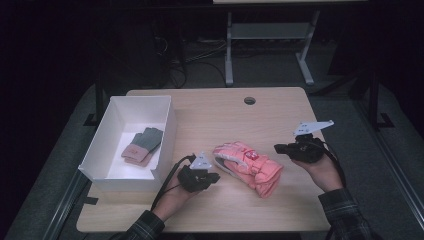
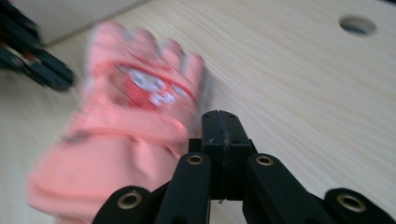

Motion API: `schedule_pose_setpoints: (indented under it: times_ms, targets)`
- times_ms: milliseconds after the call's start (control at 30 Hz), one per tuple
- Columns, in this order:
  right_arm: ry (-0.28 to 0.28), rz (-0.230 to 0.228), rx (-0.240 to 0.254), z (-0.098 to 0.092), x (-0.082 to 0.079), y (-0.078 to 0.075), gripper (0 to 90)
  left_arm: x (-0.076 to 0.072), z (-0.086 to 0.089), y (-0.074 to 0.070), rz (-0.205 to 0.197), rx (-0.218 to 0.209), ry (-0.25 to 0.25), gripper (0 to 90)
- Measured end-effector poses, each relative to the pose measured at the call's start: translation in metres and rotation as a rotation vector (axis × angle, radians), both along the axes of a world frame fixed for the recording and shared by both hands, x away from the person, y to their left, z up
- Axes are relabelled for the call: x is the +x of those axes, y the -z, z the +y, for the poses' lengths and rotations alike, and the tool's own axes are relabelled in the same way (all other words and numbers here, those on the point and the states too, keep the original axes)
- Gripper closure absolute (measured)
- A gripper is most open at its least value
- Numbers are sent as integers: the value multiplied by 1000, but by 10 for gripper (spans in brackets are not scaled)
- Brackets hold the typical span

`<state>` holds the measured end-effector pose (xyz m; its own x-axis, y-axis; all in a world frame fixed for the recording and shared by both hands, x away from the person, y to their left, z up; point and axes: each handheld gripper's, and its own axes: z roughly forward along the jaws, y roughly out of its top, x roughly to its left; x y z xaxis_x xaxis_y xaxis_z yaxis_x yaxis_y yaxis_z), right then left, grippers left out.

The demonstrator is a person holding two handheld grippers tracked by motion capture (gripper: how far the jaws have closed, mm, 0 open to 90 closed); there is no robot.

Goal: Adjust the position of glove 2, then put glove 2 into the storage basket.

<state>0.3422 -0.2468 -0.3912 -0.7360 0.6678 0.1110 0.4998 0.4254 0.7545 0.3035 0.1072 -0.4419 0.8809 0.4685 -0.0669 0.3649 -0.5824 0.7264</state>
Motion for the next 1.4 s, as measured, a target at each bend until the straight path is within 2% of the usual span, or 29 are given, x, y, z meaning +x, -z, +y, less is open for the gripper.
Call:
schedule_pose_setpoints:
  times_ms: [67, 200, 300, 333, 467, 500, 533, 600, 700, 733, 800, 900, 1100, 1200, 1300, 1333, 1400]
  targets:
    - [23, 26, -12, -10, 3, 10, 900, 1, -8, 0, 23, -22, 5, 895]
    - [33, 58, -13, -21, 7, 32, 899, 3, -25, 5, 22, -15, 16, 895]
    - [3, 84, -36, -17, 8, 46, 899, 8, -33, 7, 22, -5, 11, 894]
    - [-5, 102, -40, -14, 8, 50, 900, 10, -36, 8, 20, -6, 8, 894]
    - [-60, 119, -53, -6, 5, 58, 899, 20, -42, 9, 19, 11, 3, 894]
    - [-71, 127, -56, -3, 3, 59, 900, 21, -42, 9, 19, 2, -7, 894]
    - [-82, 136, -50, -1, 1, 59, 900, 23, -42, 9, 13, 15, -6, 894]
    - [-107, 150, -44, 2, -2, 61, 900, 28, -40, 9, 16, 11, -20, 893]
    - [-142, 155, -45, 8, -9, 63, 900, 35, -38, 10, 27, 0, -29, 892]
    - [-149, 157, -40, 11, -11, 64, 900, 37, -37, 10, 28, 6, -25, 892]
    - [-174, 159, -24, 16, -17, 64, 900, 41, -36, 11, 32, -8, -35, 892]
    - [-209, 164, -29, 27, -26, 65, 900, 46, -33, 10, 41, 8, -27, 895]
    - [-285, 175, -14, 53, -44, 68, 900, 51, -30, 11, 59, -17, -24, 895]
    - [-316, 177, -18, 65, -52, 69, 900, 52, -29, 11, 61, -9, -6, 896]
    - [-312, 146, -47, 66, -55, 63, 900, 53, -28, 10, 63, -25, -27, 895]
    - [-291, 135, -34, 62, -55, 59, 900, 54, -26, 8, 58, -10, -21, 895]
    - [-239, 105, -14, 50, -51, 48, 900, 55, -23, 6, 66, -11, -30, 895]
